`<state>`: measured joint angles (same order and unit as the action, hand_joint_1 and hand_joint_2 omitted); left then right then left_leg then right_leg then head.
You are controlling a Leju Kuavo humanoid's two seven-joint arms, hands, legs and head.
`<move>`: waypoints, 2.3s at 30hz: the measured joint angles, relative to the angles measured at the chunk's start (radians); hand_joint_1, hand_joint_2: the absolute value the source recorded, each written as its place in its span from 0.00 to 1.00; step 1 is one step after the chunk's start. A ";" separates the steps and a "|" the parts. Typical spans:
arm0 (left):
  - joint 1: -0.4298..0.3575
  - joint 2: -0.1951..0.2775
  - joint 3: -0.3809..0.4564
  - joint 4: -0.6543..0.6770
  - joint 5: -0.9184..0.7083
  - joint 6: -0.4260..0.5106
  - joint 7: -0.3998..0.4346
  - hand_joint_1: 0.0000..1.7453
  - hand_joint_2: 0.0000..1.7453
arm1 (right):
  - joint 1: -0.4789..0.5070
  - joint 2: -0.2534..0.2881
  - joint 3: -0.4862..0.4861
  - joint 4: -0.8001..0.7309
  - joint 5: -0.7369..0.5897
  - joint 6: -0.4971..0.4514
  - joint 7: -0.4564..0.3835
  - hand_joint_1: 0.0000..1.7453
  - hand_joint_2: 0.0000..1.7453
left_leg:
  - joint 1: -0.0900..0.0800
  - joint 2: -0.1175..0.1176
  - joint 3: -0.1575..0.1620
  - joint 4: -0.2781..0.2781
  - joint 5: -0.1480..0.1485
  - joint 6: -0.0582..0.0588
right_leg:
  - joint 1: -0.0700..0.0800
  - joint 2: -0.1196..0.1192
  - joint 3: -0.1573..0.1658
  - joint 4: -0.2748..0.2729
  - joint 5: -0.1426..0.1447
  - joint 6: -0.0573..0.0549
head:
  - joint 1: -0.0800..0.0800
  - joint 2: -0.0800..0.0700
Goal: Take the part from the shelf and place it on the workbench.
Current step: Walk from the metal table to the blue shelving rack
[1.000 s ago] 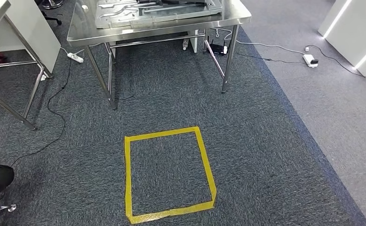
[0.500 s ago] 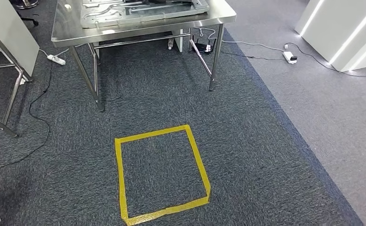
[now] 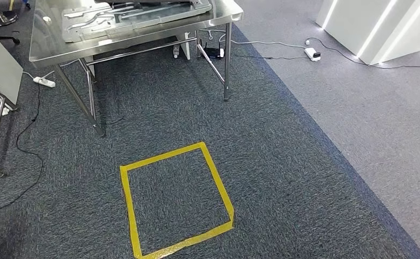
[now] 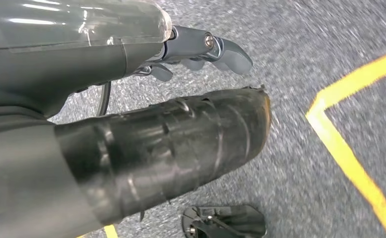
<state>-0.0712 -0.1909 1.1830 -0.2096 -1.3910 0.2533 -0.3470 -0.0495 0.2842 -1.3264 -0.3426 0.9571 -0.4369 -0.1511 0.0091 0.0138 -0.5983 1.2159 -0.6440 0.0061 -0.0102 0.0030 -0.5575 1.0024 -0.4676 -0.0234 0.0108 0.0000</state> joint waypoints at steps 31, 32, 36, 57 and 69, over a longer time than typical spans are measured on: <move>0.012 -0.009 0.001 0.000 -0.003 0.006 0.013 0.00 0.00 | 0.018 0.017 0.049 0.019 0.122 0.069 0.013 0.00 0.00 | 0.001 0.052 0.079 -0.158 0.078 -0.001 | 0.003 -0.024 -0.001 0.005 -0.002 0.006 | 0.002 0.000; 0.013 -0.008 0.001 0.000 -0.003 0.006 0.014 0.00 0.00 | 0.017 0.019 0.054 0.021 0.130 0.073 0.013 0.00 0.00 | 0.003 0.024 0.054 -0.102 0.044 -0.004 | 0.002 -0.016 -0.002 0.004 0.000 0.002 | 0.002 0.000; 0.020 -0.008 0.001 0.000 -0.003 0.004 0.017 0.00 0.00 | 0.018 0.024 0.070 0.029 0.152 0.083 0.011 0.00 0.00 | 0.005 -0.005 -0.029 0.063 0.001 -0.010 | 0.004 0.033 -0.004 0.008 0.002 -0.002 | 0.001 0.000; 0.022 0.008 0.020 -0.002 0.003 -0.007 0.013 0.00 0.00 | 0.013 0.032 0.108 0.062 0.203 0.096 0.034 0.00 0.00 | -0.002 0.088 0.098 -0.212 0.122 0.018 | 0.012 -0.072 -0.006 0.027 -0.014 0.030 | 0.006 0.000; 0.018 0.009 0.033 -0.002 0.020 0.003 0.011 0.00 0.00 | 0.009 0.027 0.121 0.071 0.226 0.118 0.037 0.00 0.00 | 0.006 -0.029 0.020 -0.073 0.099 0.001 | 0.009 0.071 -0.006 0.021 -0.002 -0.004 | 0.003 0.000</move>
<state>-0.0530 -0.1818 1.2160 -0.2117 -1.3708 0.2560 -0.3356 -0.0401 0.3117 -1.2056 -0.2712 1.1828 -0.3192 -0.1144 0.0150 -0.0157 -0.5786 1.1433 -0.5454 0.0067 -0.0015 0.0741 -0.5635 1.0239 -0.4697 -0.0270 0.0134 0.0000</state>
